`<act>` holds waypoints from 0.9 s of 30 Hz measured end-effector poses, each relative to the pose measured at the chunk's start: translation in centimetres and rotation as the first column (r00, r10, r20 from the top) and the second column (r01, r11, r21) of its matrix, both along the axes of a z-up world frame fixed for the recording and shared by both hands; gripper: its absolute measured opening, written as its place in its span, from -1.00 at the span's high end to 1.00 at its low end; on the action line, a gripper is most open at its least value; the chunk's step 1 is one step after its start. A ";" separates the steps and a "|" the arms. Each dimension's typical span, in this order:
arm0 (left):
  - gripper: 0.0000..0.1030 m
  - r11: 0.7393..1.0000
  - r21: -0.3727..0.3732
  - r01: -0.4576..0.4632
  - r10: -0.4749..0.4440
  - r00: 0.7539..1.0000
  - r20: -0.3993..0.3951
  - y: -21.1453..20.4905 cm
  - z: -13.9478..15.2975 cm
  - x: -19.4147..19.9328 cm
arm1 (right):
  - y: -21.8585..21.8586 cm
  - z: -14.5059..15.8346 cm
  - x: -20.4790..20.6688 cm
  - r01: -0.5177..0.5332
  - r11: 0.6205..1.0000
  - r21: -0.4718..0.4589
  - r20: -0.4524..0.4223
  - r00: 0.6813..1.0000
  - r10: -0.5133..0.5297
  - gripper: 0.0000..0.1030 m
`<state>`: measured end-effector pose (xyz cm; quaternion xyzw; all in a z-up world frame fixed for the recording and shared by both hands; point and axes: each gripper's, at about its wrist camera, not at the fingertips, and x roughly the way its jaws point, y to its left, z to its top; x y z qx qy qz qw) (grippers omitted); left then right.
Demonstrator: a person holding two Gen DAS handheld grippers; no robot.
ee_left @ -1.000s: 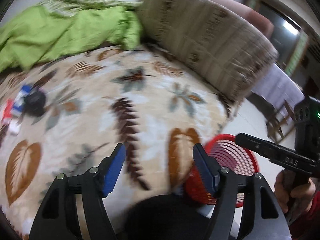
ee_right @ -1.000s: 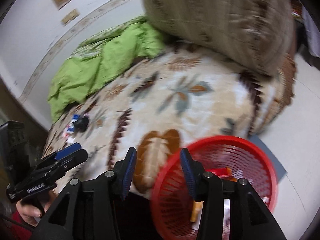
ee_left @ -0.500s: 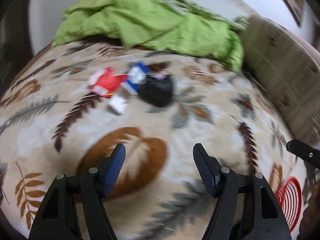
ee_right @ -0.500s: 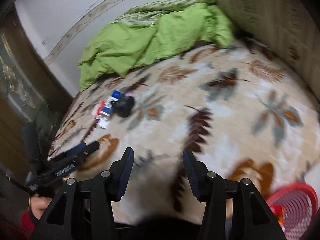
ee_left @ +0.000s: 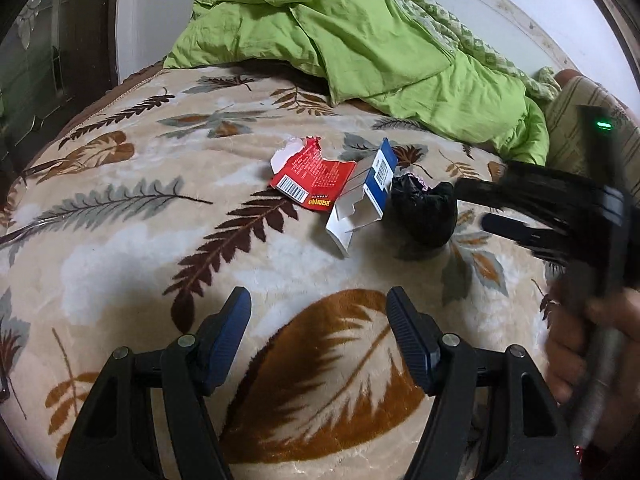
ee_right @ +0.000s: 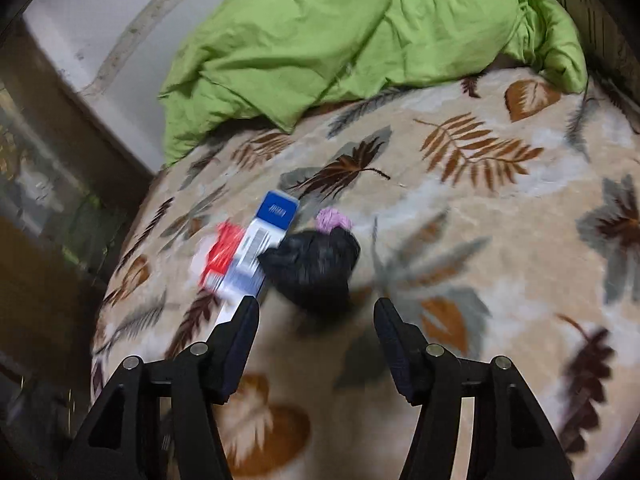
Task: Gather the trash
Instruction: 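Grasp the blue-white box with the left tool while the right tool grasps the black bag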
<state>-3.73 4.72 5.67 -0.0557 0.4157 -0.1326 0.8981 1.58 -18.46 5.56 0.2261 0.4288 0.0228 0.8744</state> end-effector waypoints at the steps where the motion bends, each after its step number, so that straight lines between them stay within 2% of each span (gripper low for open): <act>1: -0.34 1.000 -0.003 0.003 -0.003 1.000 -0.002 0.0 0.0 0.0 | 0.1 -0.9 1.3 0.002 1.000 0.009 -0.010 1.000 -0.001 -0.22; 3: -0.34 1.000 -0.014 0.009 -0.009 1.000 -0.011 0.1 -0.1 0.2 | 0.3 -2.3 2.6 -0.003 1.000 0.027 -0.038 0.999 0.004 -0.21; 4: -0.34 1.000 -0.019 0.009 -0.009 1.000 -0.013 0.2 -0.1 0.3 | 0.3 -2.8 3.1 -0.014 0.999 0.048 -0.044 0.999 0.016 0.06; 5: -0.34 1.000 -0.023 0.012 -0.013 1.000 -0.016 0.2 0.0 0.4 | 0.4 -3.0 3.1 -0.023 0.997 0.080 -0.037 0.999 0.026 0.18; 8: -0.34 1.000 -0.025 0.006 -0.006 1.000 -0.023 0.3 0.0 0.9 | 0.8 -1.9 1.6 -0.021 0.999 0.040 -0.001 1.000 0.021 0.39; 9: -0.34 0.999 -0.039 0.013 -0.014 0.999 -0.031 0.3 0.0 1.1 | 0.8 -1.4 0.9 -0.020 0.999 0.032 0.018 1.000 0.019 0.64; 10: -0.34 0.999 -0.045 0.018 -0.020 0.999 -0.037 0.3 0.0 1.3 | 0.5 -0.8 -0.5 -0.006 1.000 0.031 0.033 0.999 0.005 0.71; 12: -0.34 0.999 -0.032 0.032 -0.033 0.999 -0.034 -0.2 0.2 1.8 | -0.3 0.1 -2.8 0.018 0.998 0.056 0.067 0.998 -0.022 0.72; 16: -0.34 0.997 0.011 0.072 -0.072 0.997 0.003 -1.9 1.0 2.9 | -0.9 1.6 -7.8 0.049 0.998 0.050 0.143 0.988 -0.056 0.73; 20: -0.34 0.990 0.066 0.128 -0.129 0.992 0.010 -4.5 1.4 5.8 | -1.2 1.7 -11.0 0.074 0.996 0.047 0.176 0.981 -0.081 0.73; 25: -0.33 0.972 0.185 0.148 -0.147 0.989 -0.018 -7.9 0.5 9.9 | -1.9 1.1 -11.5 0.097 0.994 0.056 0.166 0.981 -0.106 0.73; 27: -0.33 0.947 0.280 0.156 -0.157 0.987 -0.017 -9.4 -0.2 11.2 | -2.1 0.7 -11.4 0.103 0.992 0.073 0.155 0.981 -0.113 0.73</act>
